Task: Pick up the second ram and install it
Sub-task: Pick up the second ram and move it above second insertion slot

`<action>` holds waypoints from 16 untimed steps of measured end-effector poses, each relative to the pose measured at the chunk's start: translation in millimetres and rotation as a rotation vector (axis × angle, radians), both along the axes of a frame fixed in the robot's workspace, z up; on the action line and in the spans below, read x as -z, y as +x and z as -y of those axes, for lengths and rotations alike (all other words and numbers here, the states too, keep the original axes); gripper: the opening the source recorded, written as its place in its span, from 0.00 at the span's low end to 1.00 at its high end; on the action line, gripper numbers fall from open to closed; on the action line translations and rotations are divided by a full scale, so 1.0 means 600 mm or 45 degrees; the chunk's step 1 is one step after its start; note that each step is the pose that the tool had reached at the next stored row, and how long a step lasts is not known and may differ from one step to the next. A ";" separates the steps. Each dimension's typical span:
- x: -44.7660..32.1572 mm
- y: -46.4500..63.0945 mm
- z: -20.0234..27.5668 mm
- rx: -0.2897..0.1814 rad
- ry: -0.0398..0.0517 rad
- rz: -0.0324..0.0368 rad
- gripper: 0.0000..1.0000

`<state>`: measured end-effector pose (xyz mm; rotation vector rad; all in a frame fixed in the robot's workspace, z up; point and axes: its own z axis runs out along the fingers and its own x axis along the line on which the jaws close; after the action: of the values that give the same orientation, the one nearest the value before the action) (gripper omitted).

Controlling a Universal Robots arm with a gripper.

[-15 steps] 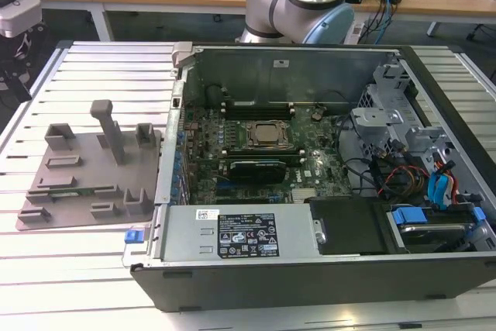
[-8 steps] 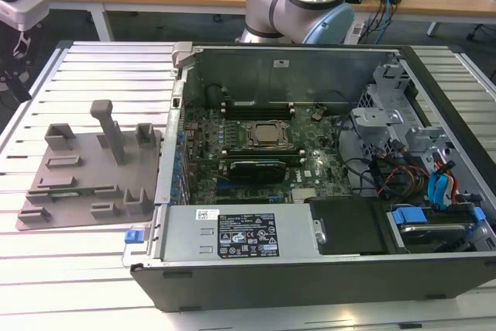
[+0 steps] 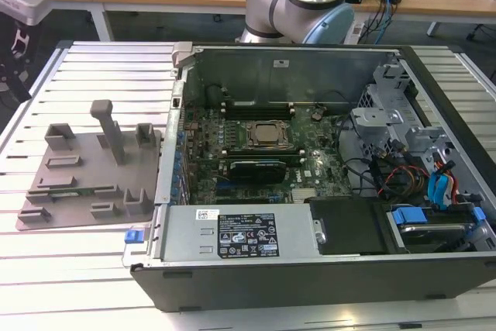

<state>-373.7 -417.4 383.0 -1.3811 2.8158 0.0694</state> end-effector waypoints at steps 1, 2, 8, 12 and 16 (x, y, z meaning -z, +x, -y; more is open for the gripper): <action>0.000 0.000 0.0000 -0.017 0.000 0.0001 0.10; 0.000 0.000 0.0000 -0.040 0.000 0.0000 0.10; 0.000 0.000 0.0000 -0.161 0.000 0.0000 0.10; 0.000 0.000 0.0000 -0.248 0.000 0.0000 0.10; 0.000 0.000 0.0000 -0.322 0.000 0.0000 0.10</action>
<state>-373.6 -417.4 383.0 -1.7281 2.6239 0.0699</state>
